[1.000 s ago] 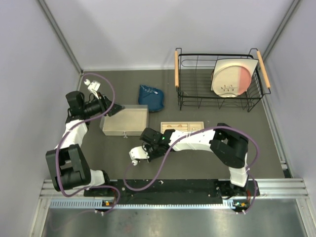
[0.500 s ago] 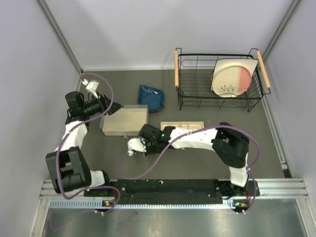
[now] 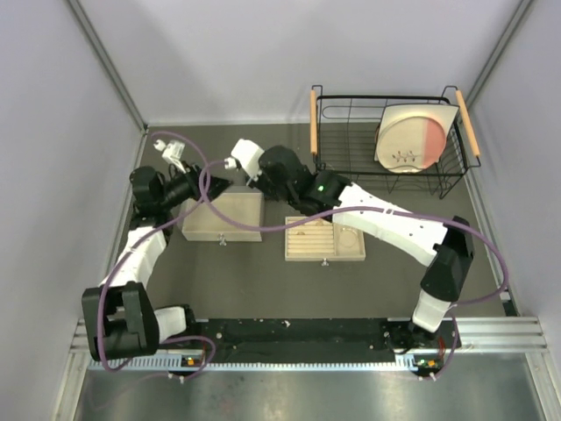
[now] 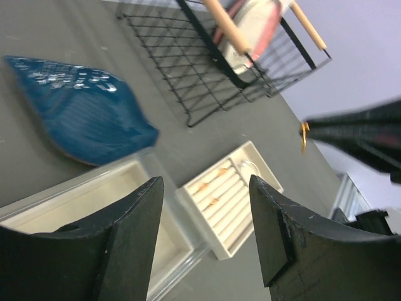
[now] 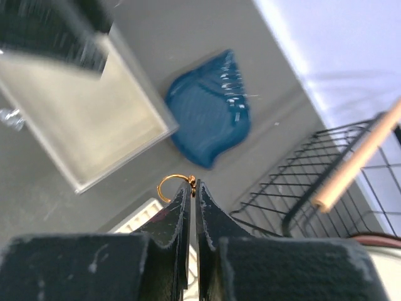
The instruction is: Organize the mixed jewelry
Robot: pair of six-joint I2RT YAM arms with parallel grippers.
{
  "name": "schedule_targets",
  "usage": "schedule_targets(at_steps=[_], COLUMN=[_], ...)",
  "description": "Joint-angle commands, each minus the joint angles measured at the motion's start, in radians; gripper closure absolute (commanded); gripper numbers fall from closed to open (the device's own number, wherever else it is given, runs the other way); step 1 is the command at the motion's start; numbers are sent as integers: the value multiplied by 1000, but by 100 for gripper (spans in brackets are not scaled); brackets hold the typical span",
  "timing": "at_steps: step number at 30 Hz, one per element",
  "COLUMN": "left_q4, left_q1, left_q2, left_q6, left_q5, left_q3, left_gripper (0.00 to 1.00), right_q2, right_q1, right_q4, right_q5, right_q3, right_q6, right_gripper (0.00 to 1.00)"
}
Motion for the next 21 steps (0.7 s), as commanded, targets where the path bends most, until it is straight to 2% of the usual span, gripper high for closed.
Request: schedule_targets(at_steps=[1,5,8,21], left_q4=[83,80,63,234], left_q1=[-121,-246,-297,-380], left_q2=[-35,-15,11,60], left_q6=[-28,-63,-72,-157], left_q5=[-42,-103,-154,-213], left_q3=[6,60,94,72], left_gripper=[37,37,37,40], right_q2=[-14,7,12,21], right_q1=[-14,-14,-16,-16], right_q4=[-23,-32,-32,-60], right_q5=[150,190,207,186], right_q3=[111,151,153,174], right_q6=[66,103,124,182], right_gripper=[100,100,100,100])
